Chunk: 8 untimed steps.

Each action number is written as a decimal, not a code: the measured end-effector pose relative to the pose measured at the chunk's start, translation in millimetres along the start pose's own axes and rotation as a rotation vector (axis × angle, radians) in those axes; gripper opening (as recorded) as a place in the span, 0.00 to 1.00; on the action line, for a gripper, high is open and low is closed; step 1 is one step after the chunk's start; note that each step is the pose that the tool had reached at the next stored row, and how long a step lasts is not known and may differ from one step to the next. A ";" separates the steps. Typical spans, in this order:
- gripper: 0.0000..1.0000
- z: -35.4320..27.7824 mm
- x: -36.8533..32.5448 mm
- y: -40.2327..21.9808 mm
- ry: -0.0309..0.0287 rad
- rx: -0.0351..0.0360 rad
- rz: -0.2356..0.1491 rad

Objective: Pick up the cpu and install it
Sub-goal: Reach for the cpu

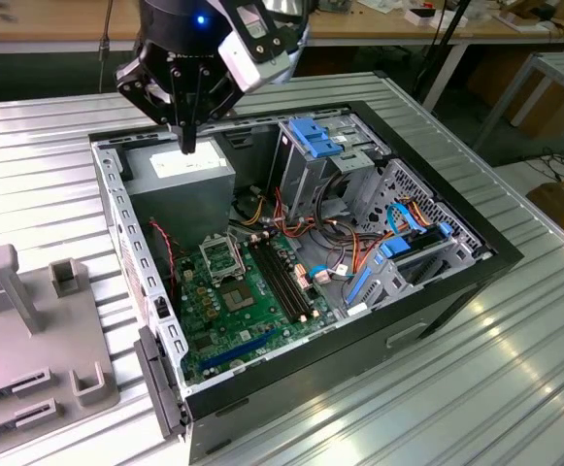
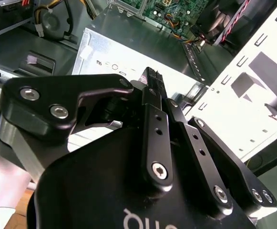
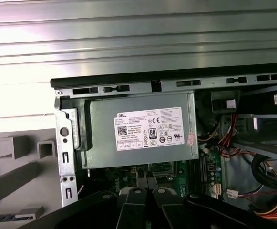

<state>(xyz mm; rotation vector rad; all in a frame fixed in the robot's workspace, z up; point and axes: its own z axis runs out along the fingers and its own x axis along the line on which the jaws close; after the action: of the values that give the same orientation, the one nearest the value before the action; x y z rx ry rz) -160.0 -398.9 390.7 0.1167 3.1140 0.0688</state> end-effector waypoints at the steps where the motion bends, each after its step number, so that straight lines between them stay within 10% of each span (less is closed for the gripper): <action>1: 0.13 0.0 0.7 0.0 0.0000 0.0000 0.000; 8: 0.13 0.4 9.5 -0.8 0.0000 0.0000 0.000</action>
<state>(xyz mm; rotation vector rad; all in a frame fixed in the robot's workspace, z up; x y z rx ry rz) -169.5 -399.0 390.0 0.1166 3.1141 0.0689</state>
